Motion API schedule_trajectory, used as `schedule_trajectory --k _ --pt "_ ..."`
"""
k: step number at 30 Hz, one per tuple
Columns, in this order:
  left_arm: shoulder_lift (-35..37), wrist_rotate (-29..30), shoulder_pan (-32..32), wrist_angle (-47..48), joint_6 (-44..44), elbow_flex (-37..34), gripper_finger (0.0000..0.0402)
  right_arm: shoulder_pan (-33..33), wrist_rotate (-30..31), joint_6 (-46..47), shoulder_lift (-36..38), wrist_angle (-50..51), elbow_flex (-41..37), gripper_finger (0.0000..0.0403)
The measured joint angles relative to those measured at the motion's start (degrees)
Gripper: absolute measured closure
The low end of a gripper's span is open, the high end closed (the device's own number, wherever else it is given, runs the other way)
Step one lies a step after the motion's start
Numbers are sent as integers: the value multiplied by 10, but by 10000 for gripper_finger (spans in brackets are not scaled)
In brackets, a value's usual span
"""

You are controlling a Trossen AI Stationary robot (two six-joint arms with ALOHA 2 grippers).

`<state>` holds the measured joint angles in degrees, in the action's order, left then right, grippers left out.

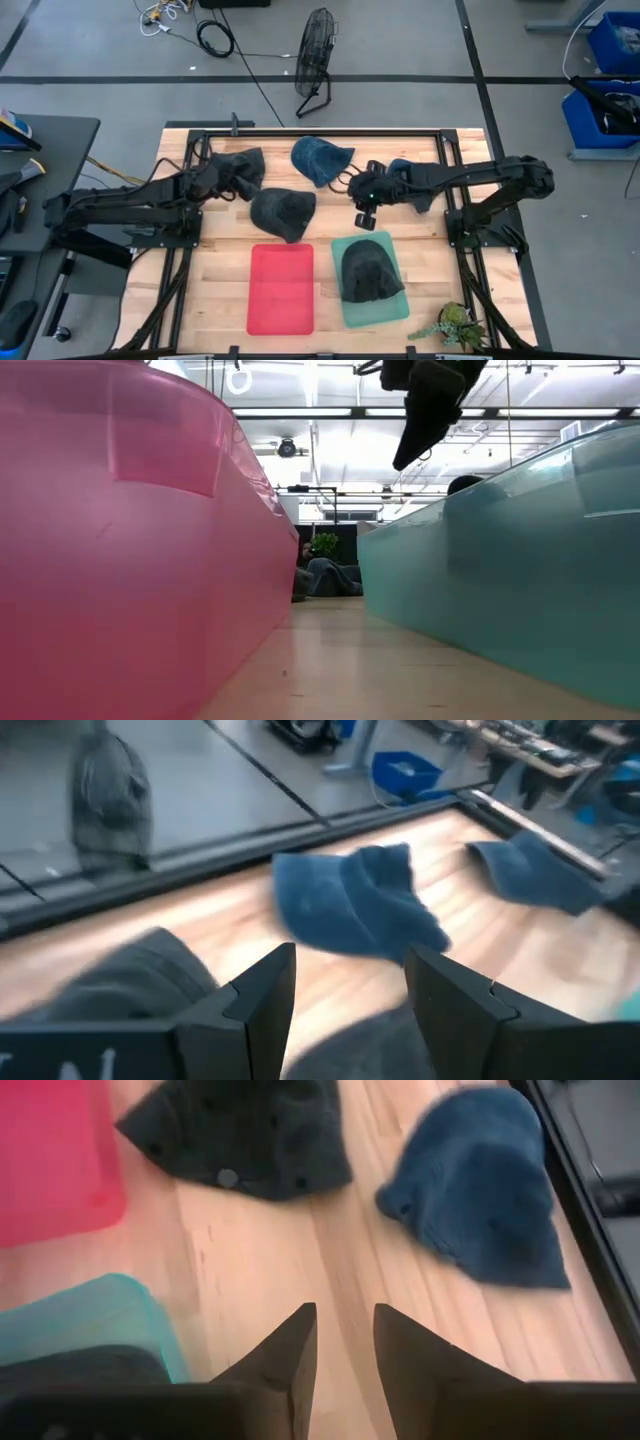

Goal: Pick & Place hat
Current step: Put the bottom black cap into the green bin

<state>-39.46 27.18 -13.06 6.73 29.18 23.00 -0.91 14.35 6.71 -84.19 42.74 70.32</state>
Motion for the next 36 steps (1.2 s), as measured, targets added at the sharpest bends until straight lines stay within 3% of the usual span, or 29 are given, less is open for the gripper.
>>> schedule_trajectory --k 4,9,18,24,30,34,36 --pt "-40 -63 -18 -3 1 19 209 27 -46 -86 -10 -57 0 273" --pt "-94 -65 -34 -1 -73 48 209 53 -75 -147 -38 -137 0 240" --pt "-115 -58 -69 47 -76 72 209 65 -77 -207 -132 -243 0 216" --pt "-125 -109 -67 97 -25 72 209 65 -52 -188 -154 -229 0 215" --pt "-156 -51 -83 169 -8 71 209 64 -28 -161 -131 -189 0 215" --pt "-191 -52 -93 180 32 71 209 64 -28 -127 -101 -122 0 215" --pt "-206 -83 -90 151 15 71 209 63 -28 -108 -81 -83 0 215"
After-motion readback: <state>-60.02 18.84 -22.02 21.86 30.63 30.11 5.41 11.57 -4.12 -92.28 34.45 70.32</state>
